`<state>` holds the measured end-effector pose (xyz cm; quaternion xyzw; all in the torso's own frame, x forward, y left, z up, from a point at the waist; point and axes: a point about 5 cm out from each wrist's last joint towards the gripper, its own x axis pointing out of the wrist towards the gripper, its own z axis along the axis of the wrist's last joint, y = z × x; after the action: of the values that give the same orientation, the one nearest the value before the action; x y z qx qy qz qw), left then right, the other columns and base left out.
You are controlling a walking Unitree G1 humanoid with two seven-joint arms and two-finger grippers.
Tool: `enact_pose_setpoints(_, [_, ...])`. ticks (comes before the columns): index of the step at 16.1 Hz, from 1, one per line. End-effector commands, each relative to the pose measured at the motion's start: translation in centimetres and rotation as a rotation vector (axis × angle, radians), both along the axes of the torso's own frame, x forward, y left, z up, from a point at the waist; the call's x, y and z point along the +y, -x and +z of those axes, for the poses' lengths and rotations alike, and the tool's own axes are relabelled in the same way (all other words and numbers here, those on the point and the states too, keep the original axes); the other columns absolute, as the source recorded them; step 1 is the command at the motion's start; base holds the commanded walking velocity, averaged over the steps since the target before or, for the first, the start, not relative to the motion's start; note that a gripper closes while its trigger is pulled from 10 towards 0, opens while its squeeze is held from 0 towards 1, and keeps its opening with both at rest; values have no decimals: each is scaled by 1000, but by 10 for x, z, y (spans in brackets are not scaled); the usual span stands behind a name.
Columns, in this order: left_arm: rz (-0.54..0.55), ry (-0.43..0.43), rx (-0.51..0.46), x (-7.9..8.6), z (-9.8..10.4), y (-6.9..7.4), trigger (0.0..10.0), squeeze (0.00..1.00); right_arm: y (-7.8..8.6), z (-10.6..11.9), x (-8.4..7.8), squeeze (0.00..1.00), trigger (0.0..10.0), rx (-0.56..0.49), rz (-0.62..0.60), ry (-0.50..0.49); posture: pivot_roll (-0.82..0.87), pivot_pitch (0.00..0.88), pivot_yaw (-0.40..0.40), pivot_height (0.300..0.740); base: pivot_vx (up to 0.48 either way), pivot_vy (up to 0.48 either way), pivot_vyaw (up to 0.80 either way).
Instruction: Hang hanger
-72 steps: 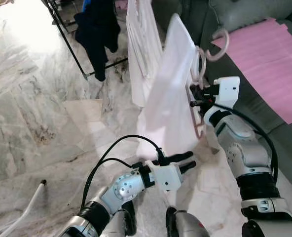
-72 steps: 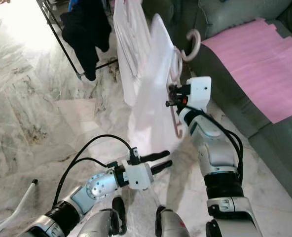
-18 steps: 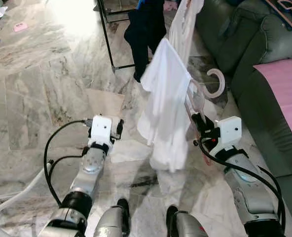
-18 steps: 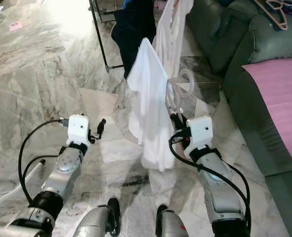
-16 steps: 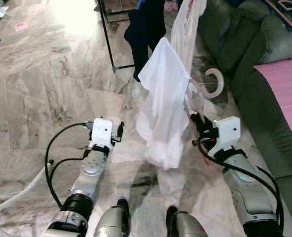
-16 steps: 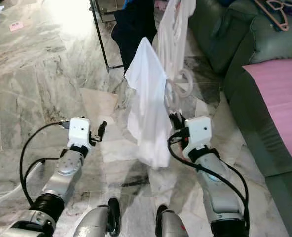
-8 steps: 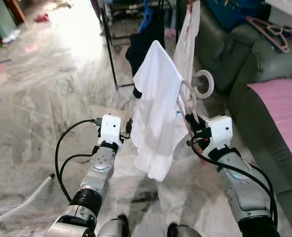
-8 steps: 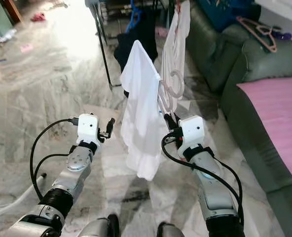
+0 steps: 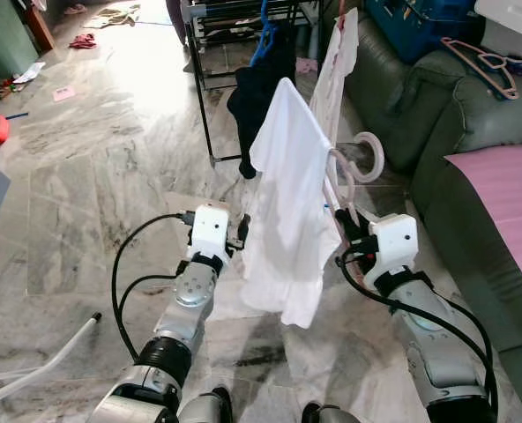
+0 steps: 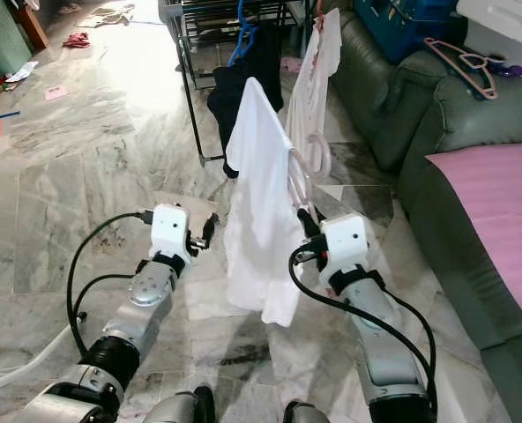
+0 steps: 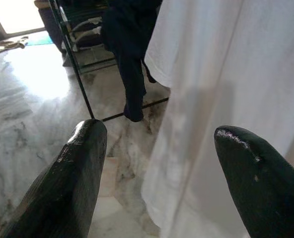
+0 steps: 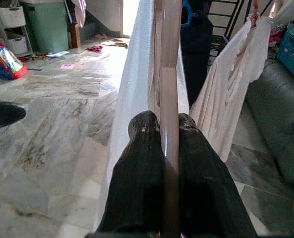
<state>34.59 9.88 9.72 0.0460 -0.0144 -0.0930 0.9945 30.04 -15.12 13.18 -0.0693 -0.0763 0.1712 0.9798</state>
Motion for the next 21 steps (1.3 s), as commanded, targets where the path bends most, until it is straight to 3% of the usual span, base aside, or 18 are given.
enact_pose_setpoints(1, [50,-2,-31,11,5,-2,10000,0,0,15,3,0,10000,-68,40,11,-52,151,39,740,0,0,0])
enact_pose_setpoints(2, [56,5,-48,13,9,-3,10000,0,0,18,2,0,10000,-75,43,14,-52,154,40,740,0,0,0])
enact_pose_setpoints(5, [-10,-82,-142,16,25,-6,10000,0,2,12,-14,0,10000,-37,23,30,-40,172,48,740,0,0,0])
enact_pose_setpoints(6, [-98,-169,-234,19,41,-8,10000,0,7,7,-25,0,10000,0,85,103,-37,183,50,740,0,0,0])
enact_pose_setpoints(8, [-142,-210,-257,24,50,-12,10000,0,11,3,-38,0,10000,38,143,179,-32,189,57,740,0,0,0])
enact_pose_setpoints(10, [-280,-331,-318,24,60,-10,10000,0,17,4,-53,0,10000,82,253,269,-31,199,64,740,0,0,0])
enact_pose_setpoints(16, [-553,-522,-345,19,52,2,10000,0,21,14,-67,0,10000,149,446,415,-35,203,72,740,0,0,0])
enact_pose_setpoints(21, [-661,-600,-349,20,56,1,10000,0,17,20,-68,0,10000,186,620,570,-35,202,65,740,0,0,0])
